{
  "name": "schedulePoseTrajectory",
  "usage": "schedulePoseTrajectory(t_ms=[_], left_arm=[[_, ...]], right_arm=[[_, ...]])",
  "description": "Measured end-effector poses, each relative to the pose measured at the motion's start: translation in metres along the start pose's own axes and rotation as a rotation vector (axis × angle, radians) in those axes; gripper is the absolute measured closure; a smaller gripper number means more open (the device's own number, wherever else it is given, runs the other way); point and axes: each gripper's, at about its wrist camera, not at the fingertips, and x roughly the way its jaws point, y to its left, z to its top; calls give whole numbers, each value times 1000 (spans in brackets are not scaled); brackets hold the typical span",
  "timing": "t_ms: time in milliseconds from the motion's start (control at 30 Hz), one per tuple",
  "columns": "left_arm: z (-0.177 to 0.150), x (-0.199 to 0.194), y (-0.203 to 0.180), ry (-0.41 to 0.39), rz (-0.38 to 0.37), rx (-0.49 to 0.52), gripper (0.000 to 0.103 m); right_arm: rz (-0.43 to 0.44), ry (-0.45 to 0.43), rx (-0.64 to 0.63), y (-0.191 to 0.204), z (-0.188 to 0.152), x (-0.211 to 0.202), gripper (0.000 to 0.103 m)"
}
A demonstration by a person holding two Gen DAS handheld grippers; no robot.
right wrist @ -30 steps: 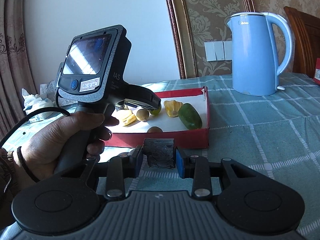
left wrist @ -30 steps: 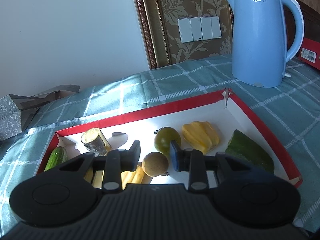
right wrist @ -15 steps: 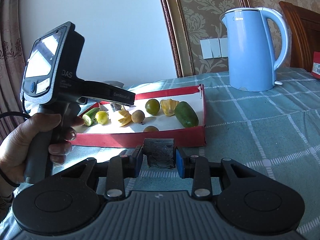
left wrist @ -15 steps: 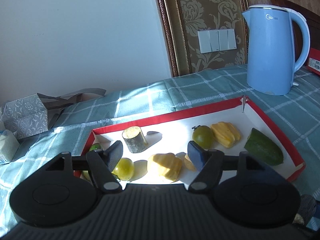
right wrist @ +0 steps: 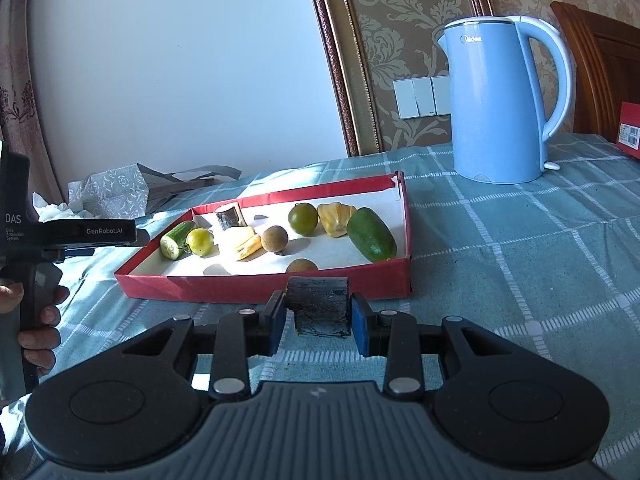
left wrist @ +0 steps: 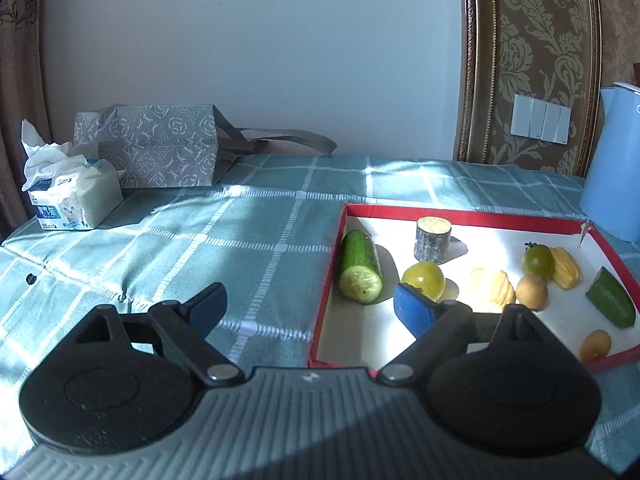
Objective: Organize fruits
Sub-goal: 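Carry the dark cut piece over the tray, lower it and open the right gripper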
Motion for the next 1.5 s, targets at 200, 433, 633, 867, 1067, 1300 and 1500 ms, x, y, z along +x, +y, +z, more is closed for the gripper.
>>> schedulePoseTrajectory(t_ms=[200, 433, 633, 867, 1067, 1300, 1500], left_arm=[[-3, 13, 17, 48, 1, -35, 13], [-2, 8, 14, 32, -11, -23, 9], [-1, 11, 16, 44, -13, -29, 9], [0, 12, 18, 45, -1, -27, 9], [1, 6, 19, 20, 8, -25, 9], [2, -3, 15, -23, 29, -1, 8], [1, -7, 8, -41, 32, 33, 7]], right_arm=[[-20, -5, -79, 17, 20, 5, 69], [-40, -22, -131, 29, 52, 28, 69], [-52, -11, -128, 31, 69, 57, 69], [-93, 15, -123, 31, 68, 87, 69], [-97, 30, -100, 24, 61, 97, 69], [-97, 55, -93, 19, 56, 110, 69], [-110, 53, -96, 17, 56, 120, 68]])
